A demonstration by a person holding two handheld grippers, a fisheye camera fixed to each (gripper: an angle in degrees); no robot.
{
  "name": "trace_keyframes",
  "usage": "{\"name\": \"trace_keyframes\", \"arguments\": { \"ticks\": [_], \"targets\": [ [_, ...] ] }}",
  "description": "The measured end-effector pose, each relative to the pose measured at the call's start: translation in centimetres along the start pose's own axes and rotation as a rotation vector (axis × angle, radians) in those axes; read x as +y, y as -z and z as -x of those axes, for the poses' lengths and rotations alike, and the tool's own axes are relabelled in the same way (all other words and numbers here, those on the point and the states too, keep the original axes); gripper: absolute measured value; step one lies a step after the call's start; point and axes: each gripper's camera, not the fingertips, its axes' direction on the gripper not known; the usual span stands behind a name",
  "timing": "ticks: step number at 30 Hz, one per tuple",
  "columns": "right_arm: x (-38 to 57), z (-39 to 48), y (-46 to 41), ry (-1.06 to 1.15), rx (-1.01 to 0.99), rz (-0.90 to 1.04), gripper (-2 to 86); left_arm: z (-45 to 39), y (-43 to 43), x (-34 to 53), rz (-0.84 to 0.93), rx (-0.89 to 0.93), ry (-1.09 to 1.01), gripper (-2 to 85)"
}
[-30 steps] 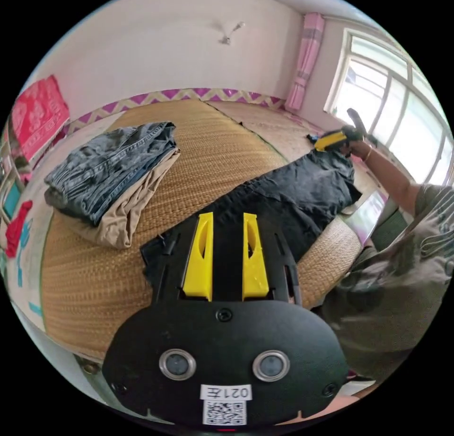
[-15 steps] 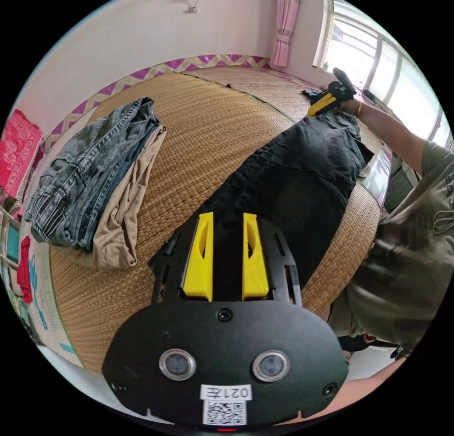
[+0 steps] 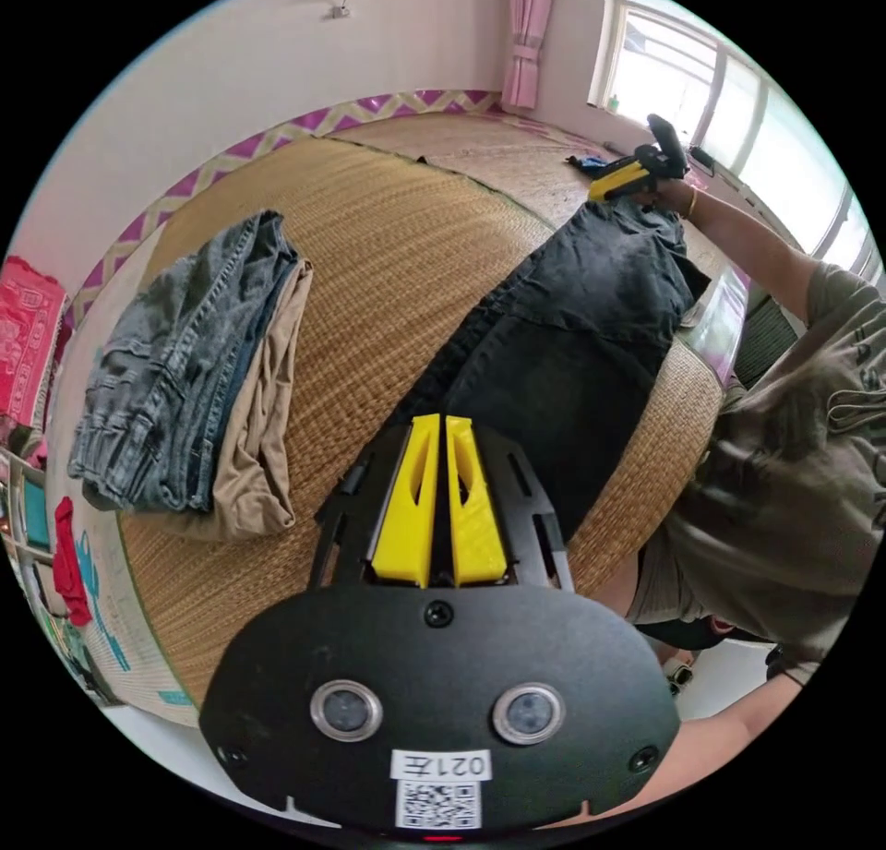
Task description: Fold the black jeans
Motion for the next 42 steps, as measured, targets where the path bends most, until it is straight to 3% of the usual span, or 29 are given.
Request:
{"name": "trace_keyframes", "arguments": {
  "ticks": [3,9,19,23,33,39,42],
  "targets": [
    [-1.4,0.5,0.4,0.024,0.0,0.013,-1.0,0.0,2.0,-2.4,-0.015,-0.037,-0.031,-1.0],
    [-6.0,1.4,-0.9,0.047,-0.016,0.037,-0.7,4.4,-5.1,-5.3,0.158,-0.018,0.023,-1.0],
    [-15.1,5.9,-6.6,0.271,-0.044,0.291,3.6,7.5,-6.7,-1.8,0.077,0.051,0.085,-1.0],
    [-16.9,6.8,-5.0,0.269,-0.051,0.266,-0.6,7.3,-6.0,-0.3,0.052,0.039,0.081,-1.0],
    [-19.4,11.0,0.5,0.275,0.063,0.162,-1.0,7.3,-4.3,3.7,0.027,-0.032,0.036,-0.9],
    [-20.4,12.4,-4.7,0.202,0.061,0.241,-1.0,11.8,-11.5,7.3,0.132,0.014,0.173,-0.1],
    [-20.0,13.2,-6.2,0.116,0.075,0.262,-1.0,13.4,-10.9,11.1,0.079,0.068,0.219,0.7]
  ]
}}
